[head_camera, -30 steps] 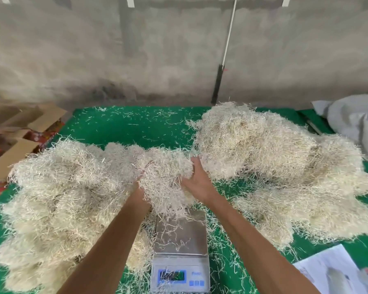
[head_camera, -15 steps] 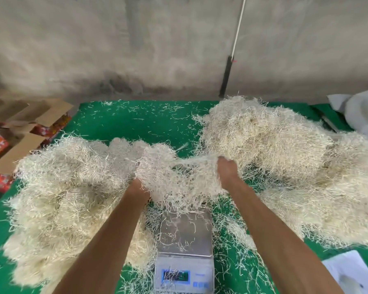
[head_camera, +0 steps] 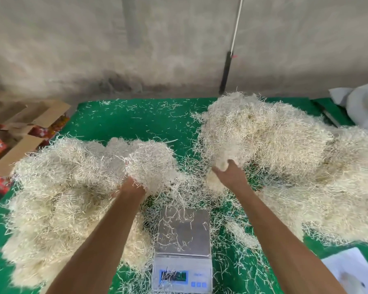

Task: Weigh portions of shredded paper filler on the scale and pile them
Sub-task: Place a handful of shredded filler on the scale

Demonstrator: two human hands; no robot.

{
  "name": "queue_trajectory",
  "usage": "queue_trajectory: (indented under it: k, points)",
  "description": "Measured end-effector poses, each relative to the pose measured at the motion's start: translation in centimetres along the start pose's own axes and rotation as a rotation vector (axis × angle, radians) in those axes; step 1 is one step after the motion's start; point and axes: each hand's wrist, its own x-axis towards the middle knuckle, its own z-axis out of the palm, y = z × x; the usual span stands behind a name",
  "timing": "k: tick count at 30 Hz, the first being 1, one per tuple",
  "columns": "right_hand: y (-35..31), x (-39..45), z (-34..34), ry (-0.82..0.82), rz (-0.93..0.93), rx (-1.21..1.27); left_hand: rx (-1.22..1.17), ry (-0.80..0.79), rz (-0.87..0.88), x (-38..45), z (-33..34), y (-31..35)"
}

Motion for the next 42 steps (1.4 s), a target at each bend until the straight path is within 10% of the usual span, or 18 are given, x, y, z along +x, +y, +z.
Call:
queue_trajectory:
  k: [3, 6, 11, 14, 24, 29, 35, 42]
  points:
    - [-1.6, -1.0, 0.5, 0.157, -0.175, -0.17, -0.025, -0.091, -0.064, 0.0, 2.6, 0.4]
    - [-3.8, -3.6, 2.2, -0.153, -0.245, 0.138, 0.055, -0.173, -0.095, -2.3, 3.5, 0.8]
    - [-5.6, -7.5, 3.6, -0.53, 0.221, 0.886, -0.103, -0.409, -0.109, -5.6, 5.1, 3.6]
    - [-6.0, -8.4, 2.4, -0.567, 0.029, 0.987, 0.102, -0.563, 0.158, -7.4, 5.8, 5.2]
    - [-4.0, -9.9, 4.0, -0.377, -0.188, 0.541, 0.316, -0.341, 0.39, -4.1, 2.0, -0.7]
    - [-2.5, -11.2, 4.0, -0.371, -0.075, 0.663, 0.093, -0.332, 0.154, -1.1, -0.9, -4.6]
    - [3.0, -11.5, 6.4, -0.263, -0.126, -0.238, 0.27, -0.37, 0.034, -0.4, -2.3, -10.0]
    - [7.1, -12.0, 7.1, 0.024, -0.231, -0.109, 0.162, -0.47, 0.018, -1.0, -3.4, -13.9]
